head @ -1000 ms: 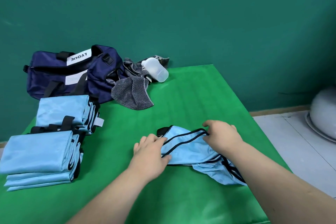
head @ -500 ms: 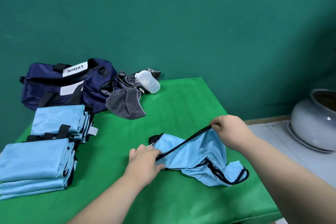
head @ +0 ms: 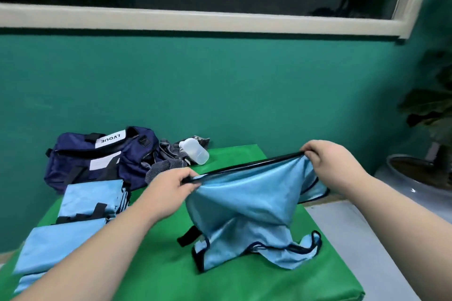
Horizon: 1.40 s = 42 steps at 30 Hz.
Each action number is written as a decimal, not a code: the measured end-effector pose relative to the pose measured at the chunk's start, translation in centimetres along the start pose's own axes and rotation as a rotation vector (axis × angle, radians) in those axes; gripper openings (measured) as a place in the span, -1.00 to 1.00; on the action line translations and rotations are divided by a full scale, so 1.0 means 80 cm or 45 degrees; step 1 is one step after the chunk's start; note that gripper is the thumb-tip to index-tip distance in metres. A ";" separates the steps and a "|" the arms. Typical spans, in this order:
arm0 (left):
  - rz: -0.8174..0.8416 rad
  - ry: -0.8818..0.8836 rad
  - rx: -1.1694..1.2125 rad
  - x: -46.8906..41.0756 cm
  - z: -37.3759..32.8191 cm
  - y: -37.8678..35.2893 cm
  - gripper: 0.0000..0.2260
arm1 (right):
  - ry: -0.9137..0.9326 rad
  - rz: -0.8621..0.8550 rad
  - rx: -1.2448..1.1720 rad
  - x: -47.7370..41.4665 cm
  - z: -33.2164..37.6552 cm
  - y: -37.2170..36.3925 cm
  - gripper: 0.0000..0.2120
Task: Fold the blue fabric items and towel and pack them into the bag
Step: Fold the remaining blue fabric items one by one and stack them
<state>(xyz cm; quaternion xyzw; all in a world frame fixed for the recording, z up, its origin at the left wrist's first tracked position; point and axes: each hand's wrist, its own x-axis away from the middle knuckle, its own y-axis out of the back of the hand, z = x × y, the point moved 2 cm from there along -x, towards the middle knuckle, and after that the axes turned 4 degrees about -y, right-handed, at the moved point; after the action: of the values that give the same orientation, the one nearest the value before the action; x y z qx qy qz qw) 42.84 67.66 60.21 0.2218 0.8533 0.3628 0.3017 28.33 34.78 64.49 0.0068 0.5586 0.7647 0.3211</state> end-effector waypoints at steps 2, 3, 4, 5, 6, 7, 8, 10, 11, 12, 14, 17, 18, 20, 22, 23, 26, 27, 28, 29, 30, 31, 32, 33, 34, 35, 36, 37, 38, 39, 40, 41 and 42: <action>-0.110 0.010 0.104 0.001 -0.028 0.044 -0.88 | 0.036 -0.061 -0.040 0.003 0.021 0.029 -0.78; -0.150 0.036 0.187 0.002 -0.038 0.063 -0.89 | 0.053 -0.087 -0.062 0.006 0.031 0.041 -0.77; -0.170 0.074 0.258 0.003 -0.047 0.082 -0.88 | 0.072 -0.104 -0.080 0.009 0.039 0.051 -0.77; -0.170 0.089 0.306 0.006 -0.052 0.098 -0.86 | 0.094 -0.107 -0.089 0.013 0.048 0.059 -0.77; -0.152 0.118 0.352 0.009 -0.055 0.113 -0.84 | 0.120 -0.096 -0.088 0.016 0.055 0.066 -0.76; -0.132 0.144 0.424 0.013 -0.056 0.125 -0.83 | 0.146 -0.070 -0.082 0.020 0.061 0.071 -0.76; -0.114 0.173 0.497 0.017 -0.057 0.137 -0.81 | 0.166 -0.040 -0.079 0.025 0.067 0.075 -0.76; -0.104 0.197 0.628 0.027 -0.058 0.159 -0.79 | 0.192 0.011 -0.094 0.035 0.074 0.082 -0.78; -0.101 0.200 0.687 0.033 -0.061 0.170 -0.79 | 0.201 0.034 -0.110 0.040 0.077 0.084 -0.80; -0.085 0.210 0.740 0.041 -0.065 0.180 -0.74 | 0.210 0.056 -0.129 0.046 0.081 0.086 -0.82; -0.063 0.232 0.855 0.052 -0.064 0.195 -0.55 | 0.232 0.099 -0.164 0.056 0.088 0.088 -0.86; -0.132 0.277 0.882 0.058 -0.061 0.212 -0.73 | 0.265 0.206 -0.211 0.070 0.099 0.081 -0.87; -0.174 0.282 0.857 0.058 -0.059 0.216 -0.80 | 0.276 0.246 -0.209 0.074 0.102 0.076 -0.81; -0.239 0.272 0.826 0.058 -0.055 0.220 -0.85 | 0.278 0.305 -0.205 0.080 0.102 0.060 -0.76; -0.293 0.298 0.831 0.059 -0.051 0.221 -0.82 | 0.255 0.348 -0.191 0.085 0.097 0.041 -0.76; -0.318 0.313 0.826 0.060 -0.047 0.221 -0.79 | 0.243 0.374 -0.179 0.089 0.093 0.030 -0.75; -0.347 0.357 0.769 0.060 -0.045 0.219 -0.80 | 0.197 0.418 -0.183 0.097 0.084 -0.002 -0.78; -0.349 0.375 0.743 0.060 -0.042 0.219 -0.82 | 0.192 0.425 -0.184 0.099 0.082 -0.011 -0.80; -0.354 0.398 0.726 0.060 -0.039 0.220 -0.83 | 0.188 0.432 -0.179 0.100 0.081 -0.020 -0.82; -0.359 0.416 0.705 0.059 -0.033 0.222 -0.84 | 0.185 0.435 -0.177 0.101 0.080 -0.028 -0.83; -0.361 0.427 0.676 0.057 -0.030 0.224 -0.85 | 0.173 0.430 -0.185 0.101 0.079 -0.036 -0.85; -0.353 0.425 0.648 0.055 -0.025 0.225 -0.86 | 0.158 0.417 -0.205 0.101 0.078 -0.043 -0.87; -0.351 0.418 0.625 0.054 -0.022 0.226 -0.86 | 0.138 0.400 -0.235 0.100 0.077 -0.049 -0.88; -0.349 0.407 0.600 0.052 -0.019 0.228 -0.86 | 0.123 0.388 -0.265 0.099 0.077 -0.054 -0.88; -0.353 0.399 0.576 0.051 -0.016 0.229 -0.85 | 0.110 0.387 -0.294 0.098 0.077 -0.059 -0.87; -0.356 0.394 0.551 0.050 -0.012 0.230 -0.84 | 0.104 0.401 -0.317 0.097 0.077 -0.062 -0.87; -0.366 0.390 0.530 0.049 -0.009 0.230 -0.83 | 0.102 0.427 -0.338 0.097 0.078 -0.066 -0.87; -0.372 0.394 0.518 0.049 -0.006 0.231 -0.82 | 0.105 0.456 -0.361 0.097 0.079 -0.069 -0.86; -0.373 0.406 0.523 0.050 -0.003 0.231 -0.81 | 0.101 0.477 -0.392 0.097 0.081 -0.072 -0.85; -0.360 0.430 0.545 0.051 0.000 0.230 -0.81 | 0.094 0.488 -0.425 0.098 0.082 -0.074 -0.83; -0.340 0.456 0.571 0.052 0.002 0.228 -0.82 | 0.077 0.493 -0.462 0.098 0.083 -0.077 -0.81; -0.323 0.481 0.591 0.053 0.006 0.228 -0.82 | 0.063 0.498 -0.500 0.098 0.085 -0.078 -0.79; -0.313 0.492 0.592 0.055 0.007 0.228 -0.78 | 0.052 0.502 -0.541 0.098 0.087 -0.078 -0.77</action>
<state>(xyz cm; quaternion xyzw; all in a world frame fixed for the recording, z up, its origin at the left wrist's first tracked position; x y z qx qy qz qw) 42.98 82.21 72.09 0.1071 0.9752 0.1545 0.1170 27.69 45.63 59.03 0.0324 0.3804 0.9121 0.1492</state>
